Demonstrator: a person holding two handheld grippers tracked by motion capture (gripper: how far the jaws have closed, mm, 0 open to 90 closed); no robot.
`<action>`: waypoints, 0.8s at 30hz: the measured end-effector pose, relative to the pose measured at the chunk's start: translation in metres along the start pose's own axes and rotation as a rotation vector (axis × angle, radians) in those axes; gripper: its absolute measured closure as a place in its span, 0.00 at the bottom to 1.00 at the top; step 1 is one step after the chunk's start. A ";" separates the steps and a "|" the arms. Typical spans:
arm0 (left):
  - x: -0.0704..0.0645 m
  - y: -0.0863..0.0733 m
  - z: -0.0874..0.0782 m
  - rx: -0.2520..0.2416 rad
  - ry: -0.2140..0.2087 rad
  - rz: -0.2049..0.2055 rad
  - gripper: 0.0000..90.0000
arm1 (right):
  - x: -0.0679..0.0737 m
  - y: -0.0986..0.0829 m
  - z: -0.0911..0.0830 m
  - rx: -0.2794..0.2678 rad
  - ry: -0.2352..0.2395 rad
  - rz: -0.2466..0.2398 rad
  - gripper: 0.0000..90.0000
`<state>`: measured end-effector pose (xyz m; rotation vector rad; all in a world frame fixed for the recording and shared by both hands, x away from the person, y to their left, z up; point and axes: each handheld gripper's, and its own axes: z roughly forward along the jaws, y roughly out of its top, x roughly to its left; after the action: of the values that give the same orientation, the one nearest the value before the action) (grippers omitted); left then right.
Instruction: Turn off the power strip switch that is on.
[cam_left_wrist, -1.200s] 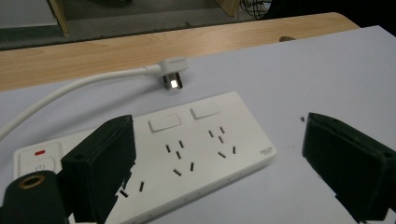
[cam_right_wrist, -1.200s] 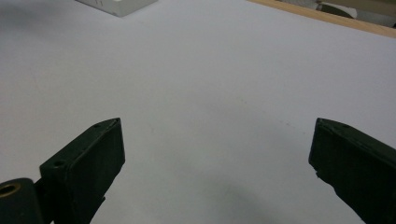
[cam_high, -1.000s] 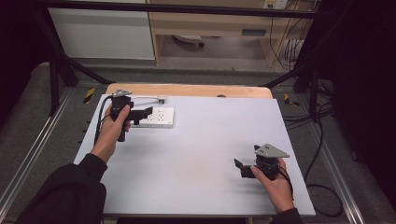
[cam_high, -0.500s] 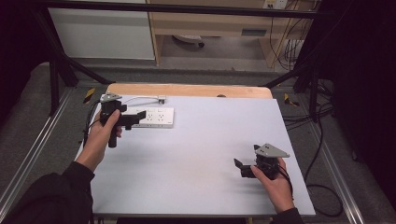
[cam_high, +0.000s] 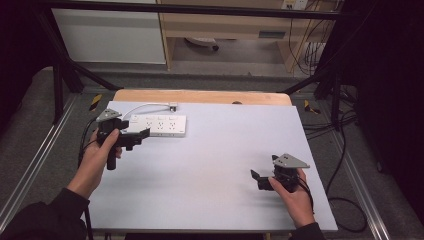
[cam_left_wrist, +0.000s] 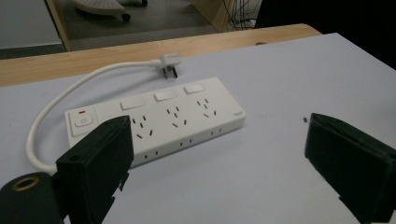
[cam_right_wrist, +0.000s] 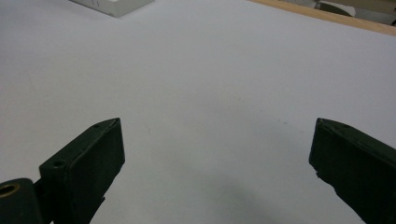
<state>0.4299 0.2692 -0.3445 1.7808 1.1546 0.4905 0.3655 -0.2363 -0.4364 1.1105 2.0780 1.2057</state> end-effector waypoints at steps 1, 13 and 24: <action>0.000 -0.001 -0.002 0.000 -0.001 0.005 0.09 | 0.000 0.000 0.000 0.001 0.000 0.001 0.04; -0.009 -0.023 -0.022 -0.007 -0.018 0.016 0.09 | 0.000 0.000 0.000 0.007 0.000 0.004 0.04; -0.009 -0.052 -0.035 0.002 -0.004 0.020 0.09 | -0.001 0.000 0.001 0.010 -0.002 0.002 0.04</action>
<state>0.3740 0.2848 -0.3707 1.7957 1.1365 0.4975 0.3661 -0.2366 -0.4369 1.1185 2.0838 1.1964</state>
